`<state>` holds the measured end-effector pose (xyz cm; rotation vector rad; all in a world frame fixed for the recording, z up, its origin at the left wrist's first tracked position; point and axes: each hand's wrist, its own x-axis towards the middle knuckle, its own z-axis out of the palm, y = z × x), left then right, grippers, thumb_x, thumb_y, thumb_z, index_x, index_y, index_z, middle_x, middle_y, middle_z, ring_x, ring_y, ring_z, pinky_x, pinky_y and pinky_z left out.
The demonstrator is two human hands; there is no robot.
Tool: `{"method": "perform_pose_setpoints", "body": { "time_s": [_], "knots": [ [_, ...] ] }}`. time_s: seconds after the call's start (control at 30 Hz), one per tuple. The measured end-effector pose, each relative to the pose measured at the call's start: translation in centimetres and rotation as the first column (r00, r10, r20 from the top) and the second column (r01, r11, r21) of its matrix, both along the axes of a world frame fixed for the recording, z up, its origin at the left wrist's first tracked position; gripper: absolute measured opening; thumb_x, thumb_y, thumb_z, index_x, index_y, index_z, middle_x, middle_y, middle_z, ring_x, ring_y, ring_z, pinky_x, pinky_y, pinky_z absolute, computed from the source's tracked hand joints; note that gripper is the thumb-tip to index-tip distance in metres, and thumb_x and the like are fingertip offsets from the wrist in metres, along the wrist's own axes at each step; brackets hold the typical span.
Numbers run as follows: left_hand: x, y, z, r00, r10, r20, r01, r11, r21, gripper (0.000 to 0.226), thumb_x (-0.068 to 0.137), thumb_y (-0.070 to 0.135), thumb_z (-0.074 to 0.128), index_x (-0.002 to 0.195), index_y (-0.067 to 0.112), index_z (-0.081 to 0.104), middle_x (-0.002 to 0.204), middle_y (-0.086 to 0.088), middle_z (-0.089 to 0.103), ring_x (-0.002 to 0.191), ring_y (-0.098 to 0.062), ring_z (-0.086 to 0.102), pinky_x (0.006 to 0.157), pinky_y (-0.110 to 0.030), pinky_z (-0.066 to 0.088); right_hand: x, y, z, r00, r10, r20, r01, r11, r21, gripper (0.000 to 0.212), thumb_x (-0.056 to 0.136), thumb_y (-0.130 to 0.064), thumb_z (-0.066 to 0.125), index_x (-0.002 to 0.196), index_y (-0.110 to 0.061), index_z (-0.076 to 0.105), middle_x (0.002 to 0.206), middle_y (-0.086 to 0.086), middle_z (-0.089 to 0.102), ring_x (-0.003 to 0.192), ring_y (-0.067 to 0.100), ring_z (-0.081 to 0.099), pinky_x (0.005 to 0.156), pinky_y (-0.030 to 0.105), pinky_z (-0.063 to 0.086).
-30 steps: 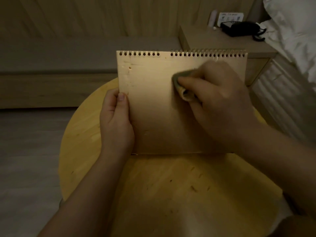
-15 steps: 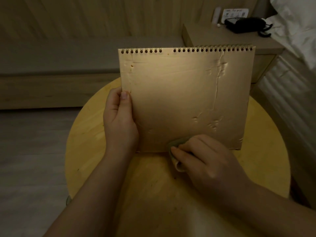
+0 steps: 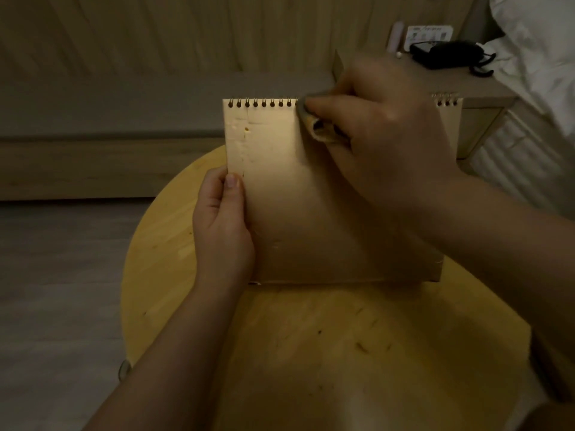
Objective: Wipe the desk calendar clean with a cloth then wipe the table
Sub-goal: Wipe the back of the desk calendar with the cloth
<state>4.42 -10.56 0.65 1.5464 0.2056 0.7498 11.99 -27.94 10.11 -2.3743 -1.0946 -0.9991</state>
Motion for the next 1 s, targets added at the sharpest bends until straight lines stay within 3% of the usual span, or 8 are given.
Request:
{"method": "perform_pose_setpoints", "body": {
  "time_s": [0.27,0.43,0.63,1.0],
  "knots": [
    [0.2,0.3,-0.7,1.000,-0.027,0.011,0.027,0.999,-0.032,0.025,0.108,0.028,0.044,0.103,0.030,0.068,0.096,0.010,0.070,0.087,-0.007,0.062,0.074,-0.025,0.050,-2.7,-0.1,-2.9,0.998,0.046,-0.044,-0.048,0.998,-0.035,0.020,0.092,-0.004,0.070,0.110,0.002,0.077,0.093,0.023,0.066,0.087,0.043,0.061,0.062,0.048,0.051],
    [0.2,0.2,-0.5,1.000,-0.014,-0.003,0.014,0.999,-0.052,0.025,0.108,0.025,0.044,0.100,0.031,0.067,0.092,0.015,0.071,0.084,0.000,0.062,0.070,-0.018,0.049,-6.5,-0.7,-7.5,0.993,0.106,-0.045,-0.111,0.986,-0.128,0.018,0.100,-0.010,0.064,0.107,0.000,0.077,0.090,0.016,0.067,0.080,0.034,0.057,0.064,0.042,0.040],
    [0.2,0.2,-0.3,1.000,-0.002,-0.017,0.001,0.999,-0.036,0.028,0.110,0.022,0.042,0.100,0.032,0.066,0.089,0.023,0.071,0.082,0.007,0.063,0.069,-0.011,0.048,-10.6,-1.4,-11.6,0.976,0.176,-0.129,-0.195,0.968,-0.159,0.020,0.105,-0.008,0.062,0.099,0.000,0.078,0.083,0.013,0.068,0.073,0.034,0.062,0.058,0.045,0.051],
    [0.1,0.4,-0.2,0.998,-0.060,0.019,0.062,0.995,-0.081,0.027,0.111,0.021,0.041,0.103,0.026,0.066,0.092,0.015,0.072,0.083,0.001,0.065,0.069,-0.017,0.052,-5.4,0.8,-6.1,0.991,0.130,-0.035,-0.132,0.989,-0.060,0.019,0.100,-0.009,0.065,0.107,0.003,0.077,0.090,0.019,0.067,0.080,0.037,0.060,0.064,0.044,0.047]
  ]
}}
